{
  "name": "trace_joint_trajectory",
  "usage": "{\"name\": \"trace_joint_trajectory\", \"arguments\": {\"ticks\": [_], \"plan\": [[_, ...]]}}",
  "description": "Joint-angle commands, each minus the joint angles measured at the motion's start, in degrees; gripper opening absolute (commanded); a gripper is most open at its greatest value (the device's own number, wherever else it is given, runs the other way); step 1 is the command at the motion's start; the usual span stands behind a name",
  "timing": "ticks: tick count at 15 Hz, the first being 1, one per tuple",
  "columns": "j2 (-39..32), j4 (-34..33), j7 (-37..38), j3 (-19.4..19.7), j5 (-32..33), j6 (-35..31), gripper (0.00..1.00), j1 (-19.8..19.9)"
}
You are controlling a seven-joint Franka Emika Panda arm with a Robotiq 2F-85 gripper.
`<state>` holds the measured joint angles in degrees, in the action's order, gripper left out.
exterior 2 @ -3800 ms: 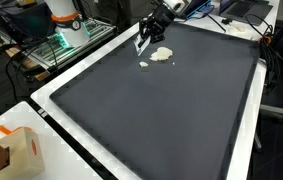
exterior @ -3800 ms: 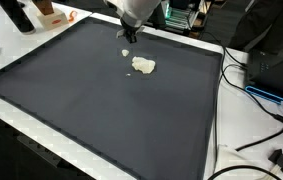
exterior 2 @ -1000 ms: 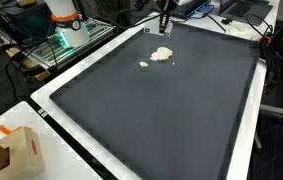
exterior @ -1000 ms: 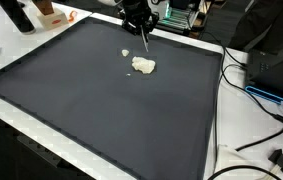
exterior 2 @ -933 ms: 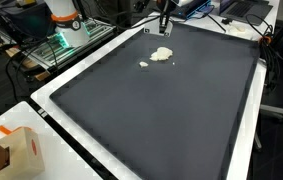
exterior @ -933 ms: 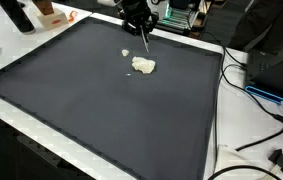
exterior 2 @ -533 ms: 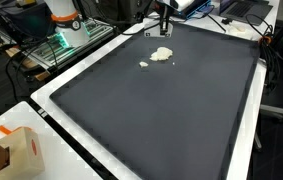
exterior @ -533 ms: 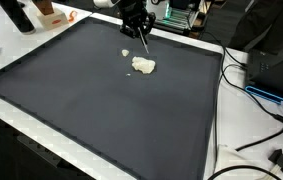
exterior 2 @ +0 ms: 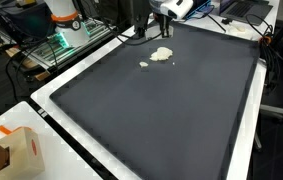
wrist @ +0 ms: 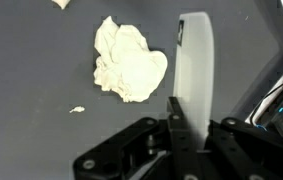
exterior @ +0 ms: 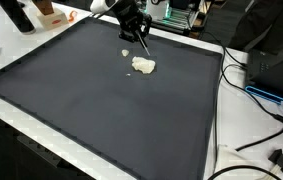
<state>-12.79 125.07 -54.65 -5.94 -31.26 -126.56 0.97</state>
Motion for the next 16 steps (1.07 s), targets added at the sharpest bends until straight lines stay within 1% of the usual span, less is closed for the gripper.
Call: {"name": "trace_joint_trajectory", "arguments": {"ticks": [1,3,11,16], "plan": [[-1.3,0.3,-5.6,-0.7,-3.5,0.9,0.01,1.5],[-2.1,0.0,-6.4,-0.6,-3.4,1.9,0.01,1.5],[-4.6,-1.2,-5.7,-0.4,-1.8,6.4,0.01,1.5],[-4.9,-1.2,-5.0,-0.2,-1.3,8.0,0.01,1.4]]}}
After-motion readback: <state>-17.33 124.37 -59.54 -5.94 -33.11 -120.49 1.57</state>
